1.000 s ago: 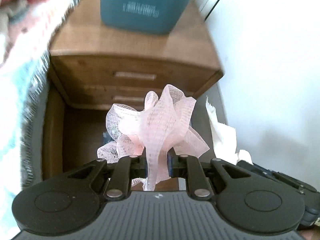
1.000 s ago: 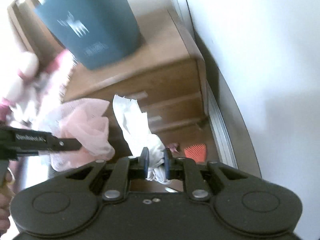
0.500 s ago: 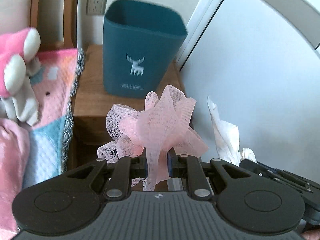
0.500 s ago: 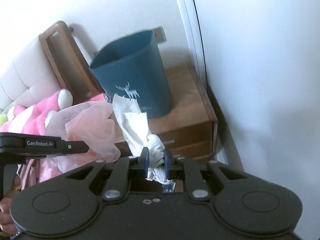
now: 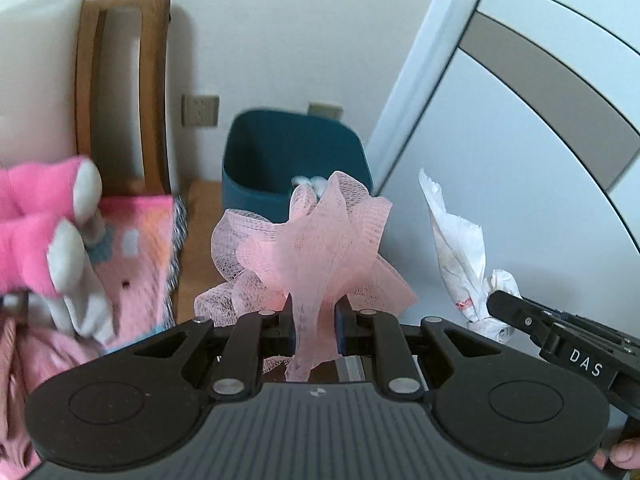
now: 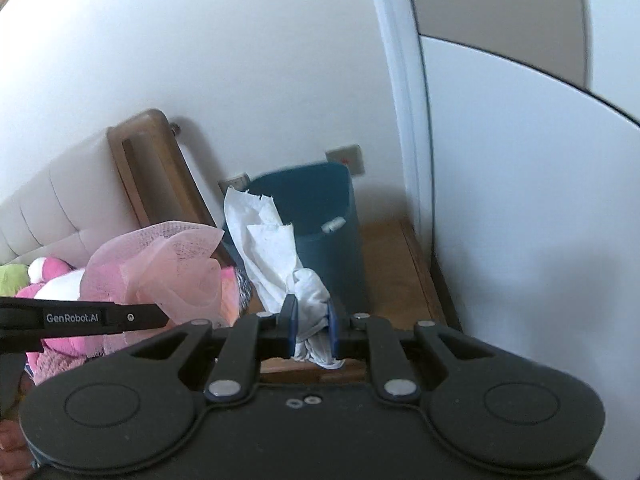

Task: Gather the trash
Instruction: 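Lift the pink sponge and white cloth up over the teal trash bin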

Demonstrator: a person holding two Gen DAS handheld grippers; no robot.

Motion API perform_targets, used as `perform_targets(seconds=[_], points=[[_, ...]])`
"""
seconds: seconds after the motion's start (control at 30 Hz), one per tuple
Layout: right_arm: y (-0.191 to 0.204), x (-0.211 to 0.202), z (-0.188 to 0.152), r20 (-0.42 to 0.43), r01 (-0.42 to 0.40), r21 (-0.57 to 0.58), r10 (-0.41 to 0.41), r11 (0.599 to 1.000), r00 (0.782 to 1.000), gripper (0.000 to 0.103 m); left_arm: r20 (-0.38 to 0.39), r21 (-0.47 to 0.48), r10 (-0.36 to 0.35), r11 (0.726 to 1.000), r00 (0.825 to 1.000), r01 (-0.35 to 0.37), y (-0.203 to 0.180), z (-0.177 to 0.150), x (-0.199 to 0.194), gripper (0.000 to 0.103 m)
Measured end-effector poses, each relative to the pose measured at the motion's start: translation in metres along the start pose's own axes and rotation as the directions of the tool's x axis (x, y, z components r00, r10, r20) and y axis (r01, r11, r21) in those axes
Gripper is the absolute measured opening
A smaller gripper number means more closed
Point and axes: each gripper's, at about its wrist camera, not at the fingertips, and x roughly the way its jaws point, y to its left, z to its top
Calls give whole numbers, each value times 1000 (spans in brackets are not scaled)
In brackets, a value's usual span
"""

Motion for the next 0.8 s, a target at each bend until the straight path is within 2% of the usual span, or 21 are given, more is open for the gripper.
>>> perform_targets(seconds=[0.13,0.37,0.57,0.8], points=[[-6,30,30,1,-29,-27,29,999,1000,14,24,-7,48,999,999,-47,-1,33,18,16],[-19,106,86,-40,-35,-75,32,997,999,14,-6,-37,103,994,995,-104,1,97,81,16],[-19,163,113,-97,-15,-153,0,988,995,14,-41,-74,144,986,989,-147,9,148,139,16],[-14,227,124,-174,-4,-250,-41,968,984,14,-114,-52,222,972,968,-229,17,175,201,16]])
